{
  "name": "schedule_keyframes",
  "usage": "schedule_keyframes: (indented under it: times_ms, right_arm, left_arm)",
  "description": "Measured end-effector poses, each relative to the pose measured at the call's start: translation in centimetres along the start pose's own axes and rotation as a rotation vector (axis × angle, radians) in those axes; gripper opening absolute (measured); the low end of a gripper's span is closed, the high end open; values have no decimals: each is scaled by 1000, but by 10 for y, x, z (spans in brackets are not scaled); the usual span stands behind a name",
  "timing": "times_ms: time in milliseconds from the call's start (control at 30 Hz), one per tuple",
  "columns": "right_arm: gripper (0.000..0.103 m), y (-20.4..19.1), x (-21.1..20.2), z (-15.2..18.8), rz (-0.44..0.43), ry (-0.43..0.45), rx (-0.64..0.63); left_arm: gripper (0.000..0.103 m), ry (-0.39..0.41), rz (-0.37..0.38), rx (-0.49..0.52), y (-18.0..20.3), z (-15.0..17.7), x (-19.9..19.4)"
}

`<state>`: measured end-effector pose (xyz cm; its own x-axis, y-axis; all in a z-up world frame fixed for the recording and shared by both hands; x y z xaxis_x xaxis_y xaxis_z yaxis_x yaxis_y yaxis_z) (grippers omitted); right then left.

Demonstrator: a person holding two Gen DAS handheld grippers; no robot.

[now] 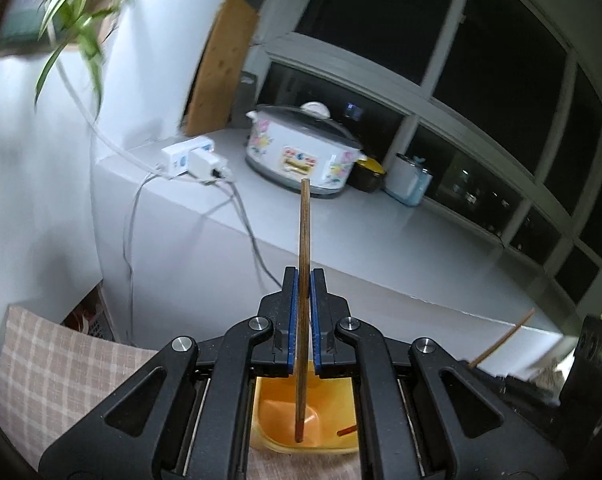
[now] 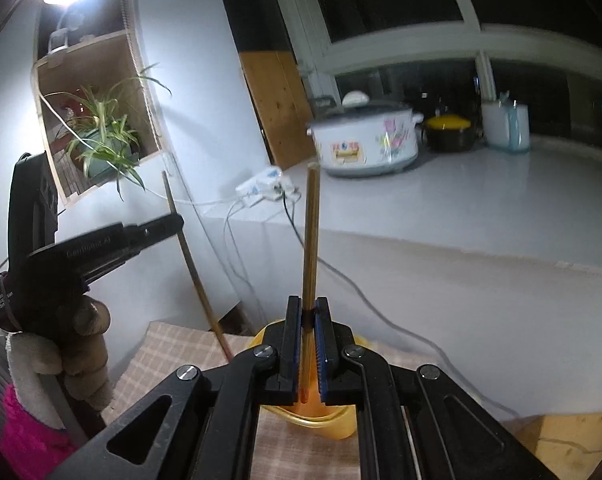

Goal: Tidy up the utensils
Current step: 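Carry both chopsticks over the yellow bin and open both tools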

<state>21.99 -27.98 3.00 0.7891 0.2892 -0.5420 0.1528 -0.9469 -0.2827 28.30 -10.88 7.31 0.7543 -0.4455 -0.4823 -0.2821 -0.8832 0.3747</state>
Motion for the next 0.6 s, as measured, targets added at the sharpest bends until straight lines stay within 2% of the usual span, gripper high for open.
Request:
schedule_keyframes:
  times_ms: [233,467,600]
  right_arm:
    - [4,13,18,22,8,-46,45]
    - [4,21,19,29,29,-50,73]
    - [8,21,22,32,44,-55,72]
  left_arm:
    - [3,-28,33,-85,-29,19,14]
    - [3,-67,53,-34,-21,39,13]
    - [3,-98,56,15,-11,52,15]
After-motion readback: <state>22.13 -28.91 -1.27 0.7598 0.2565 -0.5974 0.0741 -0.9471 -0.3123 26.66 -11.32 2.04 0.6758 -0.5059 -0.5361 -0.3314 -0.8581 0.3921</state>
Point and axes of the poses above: each gripper's, at about its wrist camera, not at the fingertips, and x roughly the way its jaws point, y to its right, z to its underside, the point moved 6 cm from there along x, roughly the way its jaws point, and after that the axes turned 5 degrees about -y, right-handed, at the moved point
